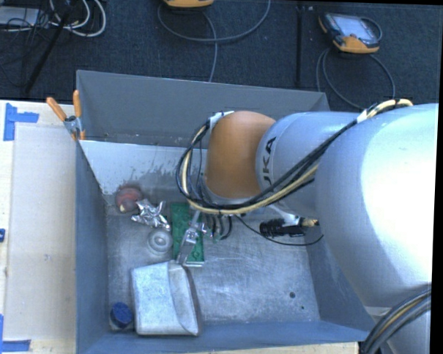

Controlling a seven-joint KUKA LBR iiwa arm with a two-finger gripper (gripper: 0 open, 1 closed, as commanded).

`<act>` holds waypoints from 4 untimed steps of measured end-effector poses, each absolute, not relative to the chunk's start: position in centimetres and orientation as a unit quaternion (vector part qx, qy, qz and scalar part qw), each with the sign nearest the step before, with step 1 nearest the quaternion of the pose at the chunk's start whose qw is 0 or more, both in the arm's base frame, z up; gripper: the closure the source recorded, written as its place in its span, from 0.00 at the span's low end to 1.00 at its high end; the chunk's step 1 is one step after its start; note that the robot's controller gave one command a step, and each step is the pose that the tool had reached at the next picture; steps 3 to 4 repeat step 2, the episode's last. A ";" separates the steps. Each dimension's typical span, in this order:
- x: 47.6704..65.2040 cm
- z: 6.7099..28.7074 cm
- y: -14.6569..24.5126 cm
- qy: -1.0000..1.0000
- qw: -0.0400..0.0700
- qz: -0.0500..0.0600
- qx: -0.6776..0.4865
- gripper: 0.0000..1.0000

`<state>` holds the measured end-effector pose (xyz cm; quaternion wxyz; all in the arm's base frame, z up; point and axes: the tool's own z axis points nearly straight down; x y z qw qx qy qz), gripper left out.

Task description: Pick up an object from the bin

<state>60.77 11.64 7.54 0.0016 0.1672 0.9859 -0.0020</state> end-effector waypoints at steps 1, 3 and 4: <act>60.8 7.8 11.6 0.986 0.001 -0.001 0.168 1.00; 60.9 21.0 12.1 0.985 0.004 0.002 0.172 1.00; 60.9 21.0 12.1 0.985 0.004 0.002 0.172 1.00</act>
Offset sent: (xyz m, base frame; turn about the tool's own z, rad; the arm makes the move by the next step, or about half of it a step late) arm 0.0000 0.0000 0.0000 0.0000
